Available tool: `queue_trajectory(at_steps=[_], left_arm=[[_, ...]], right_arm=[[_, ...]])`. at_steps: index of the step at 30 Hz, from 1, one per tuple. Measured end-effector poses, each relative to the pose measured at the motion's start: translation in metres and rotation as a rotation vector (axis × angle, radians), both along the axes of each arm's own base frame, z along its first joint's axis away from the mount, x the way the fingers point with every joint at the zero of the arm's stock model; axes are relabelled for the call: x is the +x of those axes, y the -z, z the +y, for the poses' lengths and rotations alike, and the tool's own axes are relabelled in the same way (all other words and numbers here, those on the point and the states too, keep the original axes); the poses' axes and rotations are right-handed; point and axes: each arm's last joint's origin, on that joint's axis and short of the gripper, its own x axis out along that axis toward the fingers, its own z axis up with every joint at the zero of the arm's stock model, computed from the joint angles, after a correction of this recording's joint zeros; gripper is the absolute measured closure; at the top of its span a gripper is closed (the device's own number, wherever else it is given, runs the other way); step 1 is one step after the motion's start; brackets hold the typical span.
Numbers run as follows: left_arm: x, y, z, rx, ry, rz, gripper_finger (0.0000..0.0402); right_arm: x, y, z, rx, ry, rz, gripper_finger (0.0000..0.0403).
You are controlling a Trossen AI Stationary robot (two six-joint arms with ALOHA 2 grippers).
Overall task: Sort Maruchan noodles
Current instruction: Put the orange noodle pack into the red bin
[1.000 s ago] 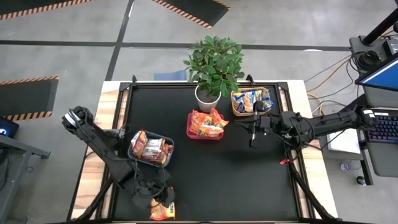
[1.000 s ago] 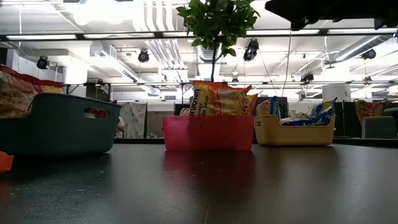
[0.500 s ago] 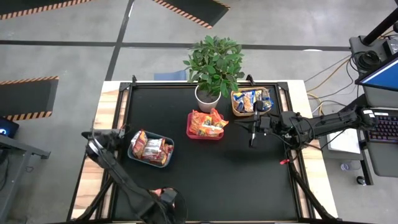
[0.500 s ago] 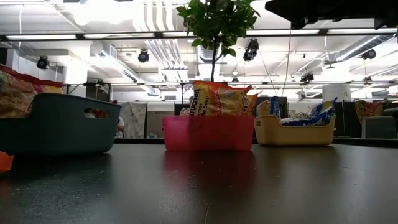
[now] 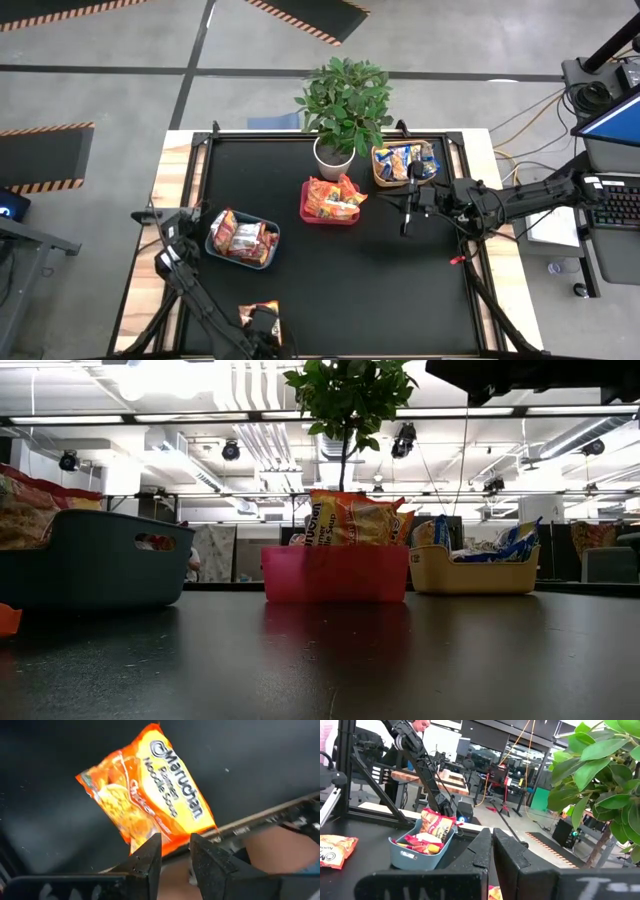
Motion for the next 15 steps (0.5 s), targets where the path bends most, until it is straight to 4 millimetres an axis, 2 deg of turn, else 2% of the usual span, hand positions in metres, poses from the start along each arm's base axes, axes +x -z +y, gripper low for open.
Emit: queue_trajectory(at_steps=[8,15], left_arm=[[0.007,0.021,0.004,0.041,-0.045,-0.016,0.0271],[0.010,0.054,0.011,0.071,-0.086,0.013,0.0249]], right_arm=[[0.000,0.000,0.000,-0.007,0.001,0.001,0.0394],[0.000,0.000,0.000,-0.010,0.001,0.001,0.0394]])
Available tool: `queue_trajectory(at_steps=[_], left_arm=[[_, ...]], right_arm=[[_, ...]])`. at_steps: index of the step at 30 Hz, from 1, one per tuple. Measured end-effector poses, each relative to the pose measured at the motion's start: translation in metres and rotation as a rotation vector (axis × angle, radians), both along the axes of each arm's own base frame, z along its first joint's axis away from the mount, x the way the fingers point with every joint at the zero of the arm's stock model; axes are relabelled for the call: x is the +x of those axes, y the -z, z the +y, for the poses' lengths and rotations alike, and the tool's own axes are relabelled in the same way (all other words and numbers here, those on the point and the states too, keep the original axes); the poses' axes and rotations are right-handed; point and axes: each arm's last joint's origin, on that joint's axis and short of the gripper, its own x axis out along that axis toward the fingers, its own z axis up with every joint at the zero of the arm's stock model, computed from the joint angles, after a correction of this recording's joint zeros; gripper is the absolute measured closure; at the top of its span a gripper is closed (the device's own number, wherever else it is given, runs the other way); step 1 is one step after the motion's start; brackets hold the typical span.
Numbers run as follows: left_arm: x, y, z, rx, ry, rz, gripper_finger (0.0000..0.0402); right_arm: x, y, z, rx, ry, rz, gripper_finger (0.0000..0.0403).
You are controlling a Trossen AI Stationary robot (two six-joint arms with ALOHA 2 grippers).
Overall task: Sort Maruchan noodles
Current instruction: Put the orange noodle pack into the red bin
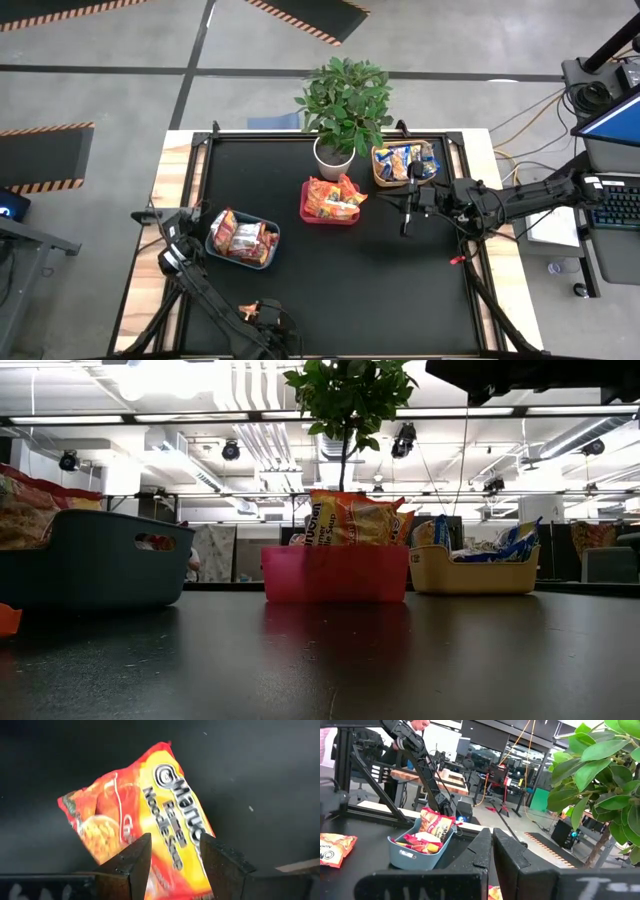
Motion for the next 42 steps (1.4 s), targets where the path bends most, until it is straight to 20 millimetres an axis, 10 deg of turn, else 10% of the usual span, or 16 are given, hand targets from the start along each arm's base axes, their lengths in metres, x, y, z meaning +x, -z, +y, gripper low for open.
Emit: queue_trajectory(at_steps=[17,25,42], left_arm=[[0.001,0.037,-0.001,0.043,0.100,0.031,0.0296],[0.015,0.021,-0.003,0.166,0.315,-0.117,0.0396],[0.035,-0.008,0.033,0.460,0.774,0.047,0.0401]], right_arm=[[0.000,0.001,0.000,0.003,0.000,0.005,0.0394],[0.000,0.003,0.000,0.035,-0.003,0.028,0.0394],[0.001,0.012,0.000,0.134,-0.008,0.107,0.0394]])
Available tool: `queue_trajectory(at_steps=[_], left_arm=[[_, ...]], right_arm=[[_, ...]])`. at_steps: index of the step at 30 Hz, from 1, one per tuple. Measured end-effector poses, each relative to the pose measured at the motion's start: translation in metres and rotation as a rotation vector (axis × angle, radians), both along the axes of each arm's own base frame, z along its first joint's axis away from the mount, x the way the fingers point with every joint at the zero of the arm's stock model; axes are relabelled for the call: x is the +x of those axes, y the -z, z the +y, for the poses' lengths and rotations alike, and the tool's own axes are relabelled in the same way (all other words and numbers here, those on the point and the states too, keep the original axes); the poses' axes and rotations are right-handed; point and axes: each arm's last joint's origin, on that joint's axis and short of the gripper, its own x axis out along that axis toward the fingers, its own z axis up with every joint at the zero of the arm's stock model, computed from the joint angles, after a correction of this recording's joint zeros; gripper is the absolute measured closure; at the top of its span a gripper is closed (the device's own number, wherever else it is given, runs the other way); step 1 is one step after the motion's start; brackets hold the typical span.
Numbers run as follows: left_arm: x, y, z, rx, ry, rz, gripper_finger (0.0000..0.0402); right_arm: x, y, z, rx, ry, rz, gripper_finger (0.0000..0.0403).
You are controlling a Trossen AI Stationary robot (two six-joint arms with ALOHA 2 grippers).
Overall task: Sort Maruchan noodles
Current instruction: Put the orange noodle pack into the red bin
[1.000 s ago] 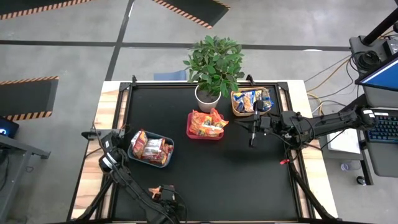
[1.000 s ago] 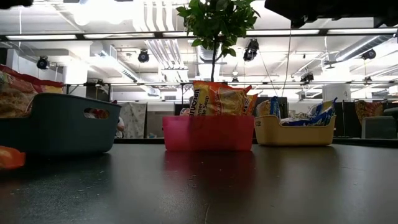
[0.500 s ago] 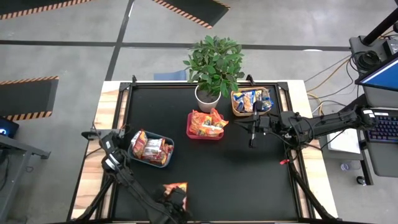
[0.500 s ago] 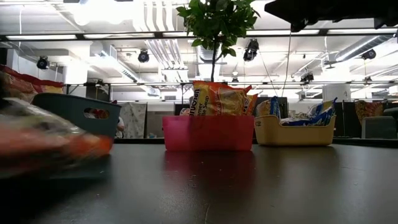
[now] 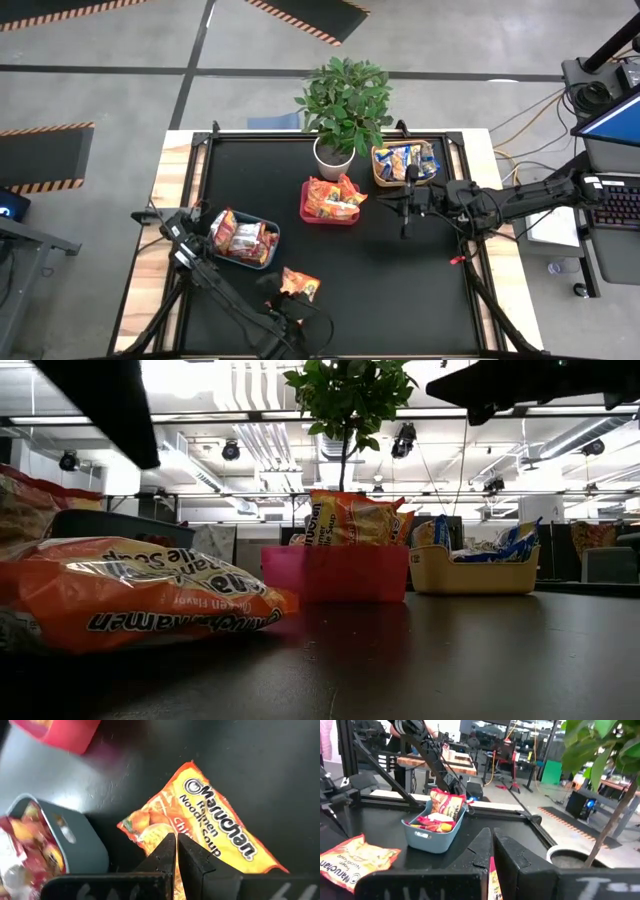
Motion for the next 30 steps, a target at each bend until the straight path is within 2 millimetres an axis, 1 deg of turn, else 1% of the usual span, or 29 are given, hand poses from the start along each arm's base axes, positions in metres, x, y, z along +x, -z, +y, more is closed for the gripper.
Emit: queue_trajectory(at_steps=[4,6,8,11,14,18,22,26,28,30], left_arm=[[-0.005,-0.010,-0.008,0.011,0.119,0.049,0.0401],[-0.016,-0.012,-0.017,0.022,0.178,0.088,0.0401],[-0.025,-0.010,-0.026,0.026,0.217,0.098,0.0401],[-0.035,-0.003,-0.033,0.040,0.230,0.110,0.0401],[-0.039,0.010,-0.030,0.070,0.216,0.139,0.0402],[-0.038,0.026,-0.029,0.063,0.237,0.139,0.0402],[-0.035,0.034,-0.028,0.045,0.280,0.129,0.0402],[-0.038,0.027,-0.024,0.045,0.285,0.128,0.0402],[-0.041,0.018,-0.020,0.061,0.297,0.117,0.0402],[-0.043,0.006,-0.016,0.089,0.305,0.067,0.0402]], right_arm=[[0.000,0.002,0.001,0.100,-0.023,0.016,0.0394],[0.000,0.002,0.002,0.152,-0.074,0.028,0.0394],[0.001,-0.002,0.004,0.201,-0.123,0.035,0.0394],[0.002,-0.009,0.006,0.269,-0.175,0.028,0.0394],[0.003,-0.009,0.010,0.296,-0.197,0.041,0.0394],[0.002,-0.009,0.016,0.296,-0.228,0.046,0.0394],[0.002,-0.009,0.019,0.296,-0.241,0.048,0.0394],[0.002,-0.008,0.018,0.297,-0.235,0.051,0.0394],[0.002,-0.008,0.018,0.297,-0.234,0.058,0.0394],[0.002,-0.007,0.018,0.297,-0.233,0.063,0.0394]])
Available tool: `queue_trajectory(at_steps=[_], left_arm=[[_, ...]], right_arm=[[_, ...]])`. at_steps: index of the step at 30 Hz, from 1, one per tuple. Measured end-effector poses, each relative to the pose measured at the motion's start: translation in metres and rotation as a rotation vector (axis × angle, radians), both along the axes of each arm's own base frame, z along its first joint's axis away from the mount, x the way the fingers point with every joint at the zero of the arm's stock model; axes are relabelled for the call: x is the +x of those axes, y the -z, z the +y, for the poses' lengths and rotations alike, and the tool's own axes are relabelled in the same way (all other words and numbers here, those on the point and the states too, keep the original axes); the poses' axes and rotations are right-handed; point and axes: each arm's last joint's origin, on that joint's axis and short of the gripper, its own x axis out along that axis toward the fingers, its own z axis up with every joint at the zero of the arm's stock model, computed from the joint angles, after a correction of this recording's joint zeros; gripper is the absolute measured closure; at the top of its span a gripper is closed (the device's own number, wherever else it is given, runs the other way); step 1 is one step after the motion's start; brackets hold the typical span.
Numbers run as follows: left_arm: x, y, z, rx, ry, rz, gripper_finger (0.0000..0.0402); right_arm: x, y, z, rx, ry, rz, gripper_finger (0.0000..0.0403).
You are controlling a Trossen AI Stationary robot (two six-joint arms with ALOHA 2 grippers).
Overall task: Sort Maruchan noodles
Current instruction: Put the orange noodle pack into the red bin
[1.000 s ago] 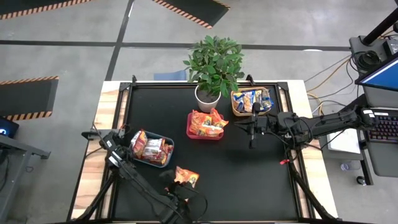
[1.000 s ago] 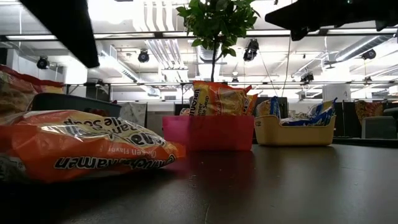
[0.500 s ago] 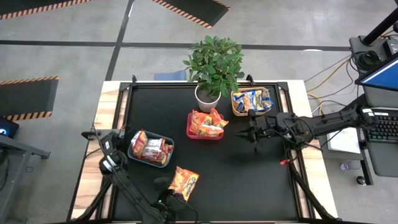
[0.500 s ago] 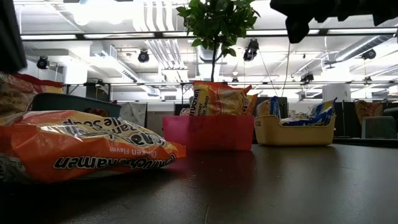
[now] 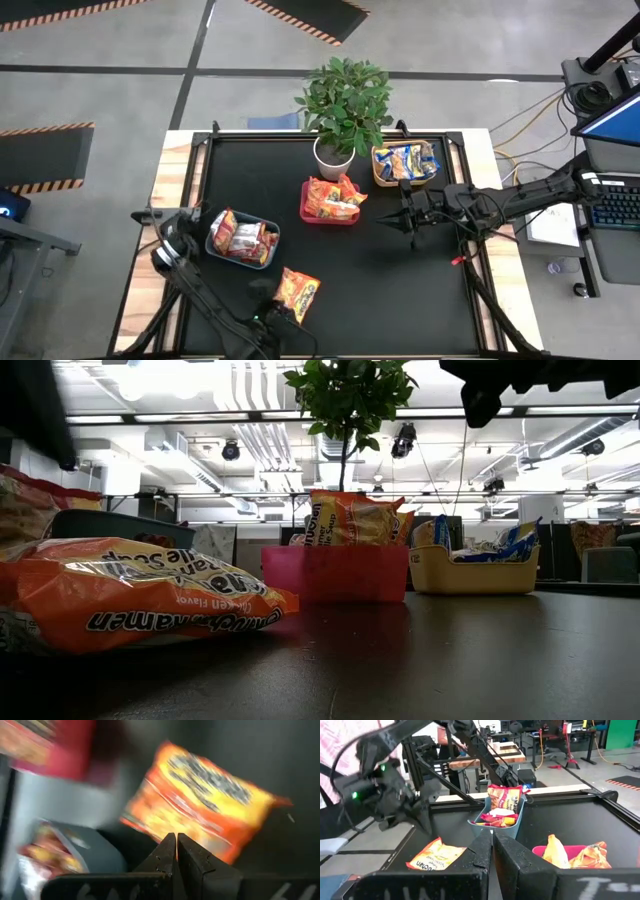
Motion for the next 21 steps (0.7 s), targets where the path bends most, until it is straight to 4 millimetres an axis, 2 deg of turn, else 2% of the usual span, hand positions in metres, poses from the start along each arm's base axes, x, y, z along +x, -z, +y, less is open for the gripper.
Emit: queue_trajectory(at_steps=[4,8,12,16,21], left_arm=[[-0.007,-0.019,0.015,0.045,-0.004,-0.177,0.0401],[-0.018,-0.022,0.031,-0.013,-0.013,-0.340,0.0401],[-0.033,-0.010,0.045,-0.201,0.004,-0.379,0.0401],[-0.039,0.013,0.052,-0.387,0.007,-0.430,0.0401],[-0.035,0.039,0.058,-0.432,-0.019,-0.487,0.0401]], right_arm=[[0.000,0.001,0.000,-0.003,0.000,0.009,0.0394],[0.000,0.001,0.000,-0.010,0.000,0.009,0.0394],[0.000,0.001,0.000,-0.012,0.000,0.010,0.0394],[0.000,0.001,0.000,-0.030,-0.001,0.009,0.0394],[0.000,0.001,0.000,-0.039,-0.001,0.009,0.0394]])
